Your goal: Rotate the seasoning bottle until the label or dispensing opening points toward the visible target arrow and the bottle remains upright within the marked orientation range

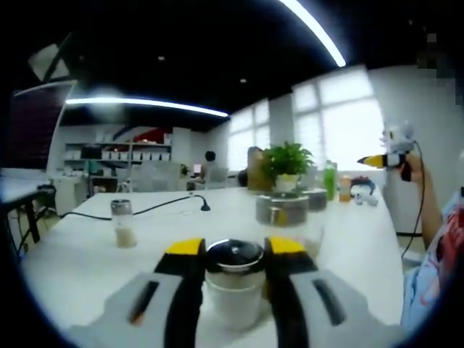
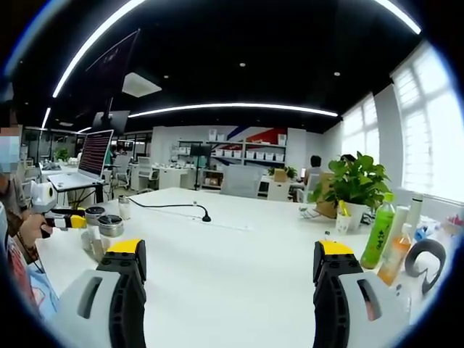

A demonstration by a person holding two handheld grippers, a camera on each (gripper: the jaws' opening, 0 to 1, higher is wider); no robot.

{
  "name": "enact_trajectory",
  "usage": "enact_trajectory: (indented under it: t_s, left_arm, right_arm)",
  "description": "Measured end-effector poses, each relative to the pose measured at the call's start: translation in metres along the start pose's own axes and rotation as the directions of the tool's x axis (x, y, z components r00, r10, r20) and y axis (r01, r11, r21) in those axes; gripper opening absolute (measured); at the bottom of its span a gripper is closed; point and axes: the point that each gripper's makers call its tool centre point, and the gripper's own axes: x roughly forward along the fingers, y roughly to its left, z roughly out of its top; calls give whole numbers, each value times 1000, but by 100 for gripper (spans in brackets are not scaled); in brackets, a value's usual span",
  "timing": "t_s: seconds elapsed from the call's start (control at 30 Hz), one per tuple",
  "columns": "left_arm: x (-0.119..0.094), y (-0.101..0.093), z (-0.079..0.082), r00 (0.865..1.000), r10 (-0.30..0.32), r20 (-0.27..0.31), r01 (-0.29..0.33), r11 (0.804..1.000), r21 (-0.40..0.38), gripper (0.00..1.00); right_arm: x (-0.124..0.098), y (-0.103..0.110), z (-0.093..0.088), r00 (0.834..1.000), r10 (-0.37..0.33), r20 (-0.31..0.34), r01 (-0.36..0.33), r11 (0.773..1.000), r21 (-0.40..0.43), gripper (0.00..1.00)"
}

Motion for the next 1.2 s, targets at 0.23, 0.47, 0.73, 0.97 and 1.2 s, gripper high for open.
enact_trajectory:
  t_s: [0.23, 0.47, 0.73, 0.97, 1.2]
  left_arm:
    - [1, -2, 0, 999, -48, -13, 48, 999, 10, 34]
    - [1, -2, -1, 997, -77, -11, 77, 997, 10, 34]
    - [1, -4, -2, 993, -110, -41, 113, 991, 69, 34]
    - [-1, -3, -3, 986, -160, -45, 163, 984, 70, 34]
    - [-1, -3, -4, 975, -215, -56, 217, 975, 42, 34]
  right_arm:
    - [0, -1, -1, 1000, -4, -2, 4, 1000, 3, 99]
    - [1, -2, 0, 1000, -4, -2, 4, 1000, 3, 99]
    - [1, -4, 0, 1000, -13, 4, 13, 1000, 14, 99]
    - [1, -5, -1, 1000, -12, -2, 12, 1000, 17, 99]
    - [0, -5, -1, 1000, -7, -4, 7, 1000, 4, 99]
